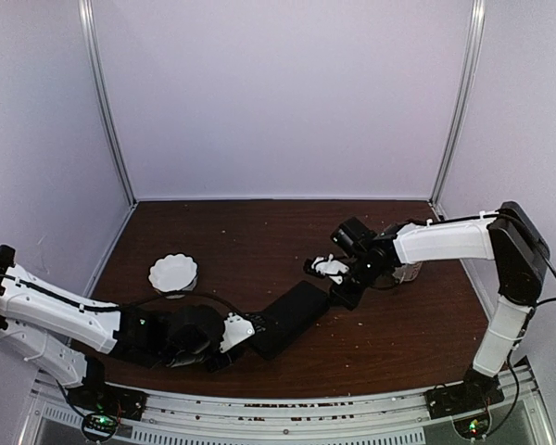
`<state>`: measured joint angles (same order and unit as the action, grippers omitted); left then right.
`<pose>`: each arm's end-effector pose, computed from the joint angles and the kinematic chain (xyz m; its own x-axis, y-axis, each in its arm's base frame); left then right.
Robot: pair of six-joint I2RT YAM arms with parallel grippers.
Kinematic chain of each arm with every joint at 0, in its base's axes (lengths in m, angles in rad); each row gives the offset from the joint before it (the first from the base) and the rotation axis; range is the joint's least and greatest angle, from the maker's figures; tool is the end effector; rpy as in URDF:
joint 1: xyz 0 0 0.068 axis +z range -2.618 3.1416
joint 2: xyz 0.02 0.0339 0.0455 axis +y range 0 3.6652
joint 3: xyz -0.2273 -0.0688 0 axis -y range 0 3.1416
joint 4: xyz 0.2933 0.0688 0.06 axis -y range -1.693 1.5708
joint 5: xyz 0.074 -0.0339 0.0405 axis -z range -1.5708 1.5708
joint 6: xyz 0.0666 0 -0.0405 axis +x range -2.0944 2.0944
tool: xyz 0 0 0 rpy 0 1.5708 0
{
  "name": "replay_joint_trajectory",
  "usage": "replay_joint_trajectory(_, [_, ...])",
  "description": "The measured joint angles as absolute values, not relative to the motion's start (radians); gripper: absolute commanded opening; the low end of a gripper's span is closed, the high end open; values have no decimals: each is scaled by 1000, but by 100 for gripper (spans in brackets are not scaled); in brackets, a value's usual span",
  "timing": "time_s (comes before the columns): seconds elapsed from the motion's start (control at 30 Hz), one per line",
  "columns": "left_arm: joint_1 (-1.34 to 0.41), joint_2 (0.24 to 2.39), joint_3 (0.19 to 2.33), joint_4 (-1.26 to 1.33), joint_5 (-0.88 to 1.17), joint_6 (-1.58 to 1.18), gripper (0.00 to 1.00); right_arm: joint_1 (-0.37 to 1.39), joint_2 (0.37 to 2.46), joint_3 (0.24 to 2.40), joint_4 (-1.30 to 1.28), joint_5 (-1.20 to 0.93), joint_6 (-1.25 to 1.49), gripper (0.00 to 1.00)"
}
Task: Sort the hair-cutting tools
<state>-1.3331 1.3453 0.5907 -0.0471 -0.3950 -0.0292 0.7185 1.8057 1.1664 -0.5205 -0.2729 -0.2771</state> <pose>0.0998 -0.3032 0.0805 -0.1935 0.6841 -0.7033 0.8287 0.4976 0.2561 0.2888 0.2763 0.0811 -0.4682 -0.7593 -0.4519 -0.8765 0.4640 0.1284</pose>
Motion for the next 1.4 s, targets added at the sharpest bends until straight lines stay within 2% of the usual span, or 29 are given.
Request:
replay_joint_trajectory(0.17, [-1338, 1325, 622, -47, -408, -44, 41, 796, 1754, 1069, -596, -331, -283, 0])
replay_joint_trajectory(0.4, [-1342, 1523, 756, 12, -374, 12, 41, 891, 1767, 1082, -653, -464, -303, 0])
replay_joint_trajectory(0.7, [-1361, 1709, 863, 74, -369, 142, 41, 893, 1837, 1132, -656, -558, -300, 0])
replay_joint_trajectory(1.4, [-1361, 1866, 975, 94, -407, 324, 32, 893, 1837, 1132, -655, -584, -284, 0])
